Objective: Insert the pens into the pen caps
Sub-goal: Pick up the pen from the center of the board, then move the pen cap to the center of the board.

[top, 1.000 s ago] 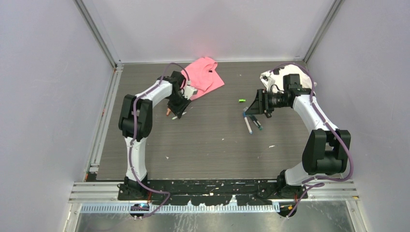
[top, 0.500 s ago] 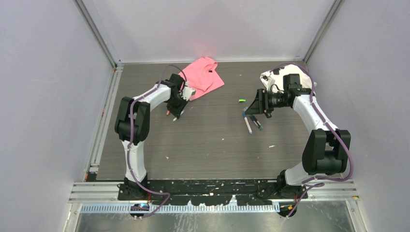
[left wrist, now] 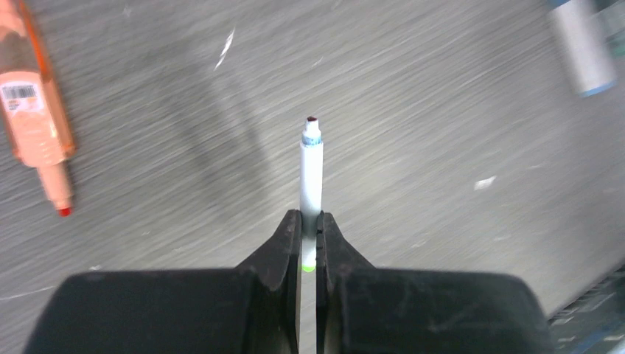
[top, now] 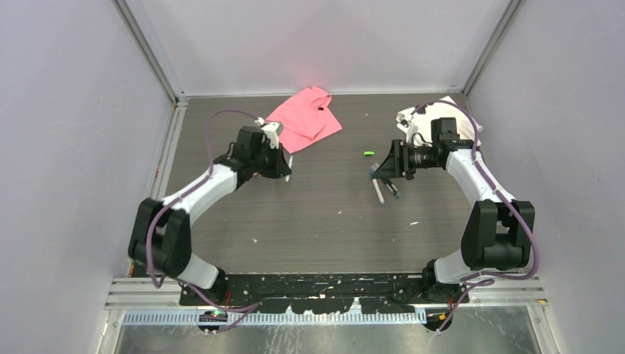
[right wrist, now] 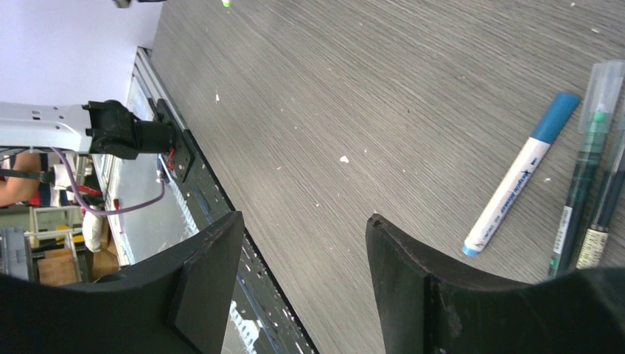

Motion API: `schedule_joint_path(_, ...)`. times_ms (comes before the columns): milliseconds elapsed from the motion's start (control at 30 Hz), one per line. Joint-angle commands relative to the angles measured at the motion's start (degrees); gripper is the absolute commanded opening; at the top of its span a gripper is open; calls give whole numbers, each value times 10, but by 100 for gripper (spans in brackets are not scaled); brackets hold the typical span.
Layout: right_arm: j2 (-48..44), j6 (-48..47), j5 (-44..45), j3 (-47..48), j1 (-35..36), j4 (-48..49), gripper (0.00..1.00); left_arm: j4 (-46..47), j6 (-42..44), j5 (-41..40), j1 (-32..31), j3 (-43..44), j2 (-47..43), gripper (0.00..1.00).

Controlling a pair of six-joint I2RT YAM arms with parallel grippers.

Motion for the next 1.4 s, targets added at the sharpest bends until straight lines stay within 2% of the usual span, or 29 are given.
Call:
schedule_joint_path(0,-32,20,-39,-10,5,33,68,319,-266,95,-3,-105,-87,1)
schedule_joint_path(100,-34,19,-35,-10,13,34,68,428,-348,97,-9,-158,-103,1)
schedule_joint_path(200,-20,-45,5,26,14,-15,68,431,-355,110,-16,-169,-110,1)
schedule_joint_path(300,12,-251,59,92,14,-110,69,410,-332,111,-23,-181,-122,1)
schedule_joint_path(400,68,-550,92,160,14,-227,71,324,-277,86,-40,-179,-141,1)
schedule_joint_path(467,125,-668,109,222,14,-293,70,277,-252,68,-56,-183,-155,1)
schedule_joint_path(633,290,-752,108,424,17,-400,56,242,-235,27,-70,-218,-216,1)
schedule_joint_path(700,329,-784,120,455,18,-405,53,230,-229,13,-69,-229,-240,1)
schedule_joint_path(900,362,-825,171,421,48,-277,58,216,-222,-11,-70,-243,-267,1)
schedule_joint_path(1167,435,-836,216,481,80,-270,58,209,-214,-2,-70,-216,-231,1)
schedule_joint_path(1367,462,-805,234,500,85,-240,57,203,-211,-7,-70,-215,-235,1)
